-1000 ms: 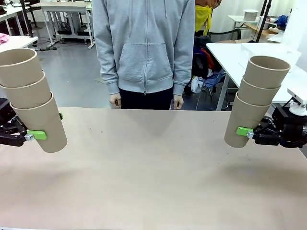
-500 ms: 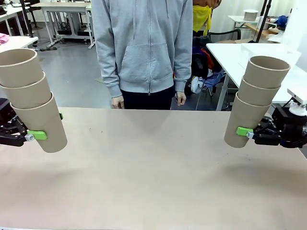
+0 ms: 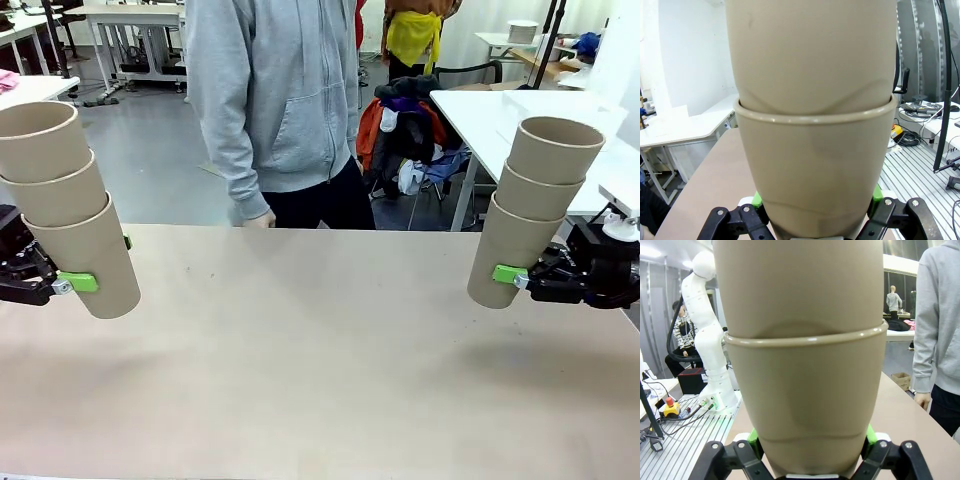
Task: Stack the cups and store them in the basket.
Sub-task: Place the stack of Reusable plastic cups into the Pantry Basket.
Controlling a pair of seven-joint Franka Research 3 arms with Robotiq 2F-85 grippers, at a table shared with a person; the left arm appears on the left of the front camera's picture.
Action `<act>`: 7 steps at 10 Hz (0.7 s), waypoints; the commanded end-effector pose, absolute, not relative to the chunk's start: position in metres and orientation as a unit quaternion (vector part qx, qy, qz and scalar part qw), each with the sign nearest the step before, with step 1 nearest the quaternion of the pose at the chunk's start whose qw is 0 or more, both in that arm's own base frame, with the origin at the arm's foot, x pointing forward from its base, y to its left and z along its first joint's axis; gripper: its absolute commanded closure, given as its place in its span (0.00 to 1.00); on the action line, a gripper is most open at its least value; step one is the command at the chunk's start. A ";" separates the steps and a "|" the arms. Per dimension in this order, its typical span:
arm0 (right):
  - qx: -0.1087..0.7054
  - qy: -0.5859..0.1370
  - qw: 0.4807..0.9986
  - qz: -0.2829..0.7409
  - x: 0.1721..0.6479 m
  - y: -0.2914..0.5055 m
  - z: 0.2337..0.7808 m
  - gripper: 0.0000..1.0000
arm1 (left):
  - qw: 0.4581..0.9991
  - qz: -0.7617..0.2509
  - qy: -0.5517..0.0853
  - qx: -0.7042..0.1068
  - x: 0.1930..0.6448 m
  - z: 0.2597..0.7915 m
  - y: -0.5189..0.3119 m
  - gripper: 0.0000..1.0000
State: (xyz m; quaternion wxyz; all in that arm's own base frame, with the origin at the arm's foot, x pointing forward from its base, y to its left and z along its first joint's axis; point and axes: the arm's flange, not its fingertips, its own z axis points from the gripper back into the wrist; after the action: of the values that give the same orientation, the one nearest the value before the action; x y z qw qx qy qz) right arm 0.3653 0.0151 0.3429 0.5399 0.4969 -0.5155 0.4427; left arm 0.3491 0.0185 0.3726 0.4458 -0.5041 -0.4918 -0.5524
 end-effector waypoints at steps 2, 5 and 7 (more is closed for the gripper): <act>0.494 -0.520 0.537 0.444 0.366 0.015 0.347 0.17 | 0.443 -0.552 -0.496 -0.503 0.348 0.376 0.020 0.15; 0.494 -0.520 0.537 0.444 0.366 0.015 0.347 0.17 | 0.443 -0.552 -0.496 -0.503 0.348 0.376 0.020 0.15; 0.494 -0.520 0.537 0.444 0.366 0.015 0.347 0.17 | 0.443 -0.552 -0.496 -0.503 0.348 0.376 0.020 0.15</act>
State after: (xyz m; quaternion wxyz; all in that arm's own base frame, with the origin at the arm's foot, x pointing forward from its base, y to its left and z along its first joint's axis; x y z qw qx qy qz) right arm 0.3653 0.0151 0.3429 0.5399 0.4969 -0.5154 0.4427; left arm 0.3491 0.0185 0.3726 0.4458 -0.5041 -0.4918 -0.5524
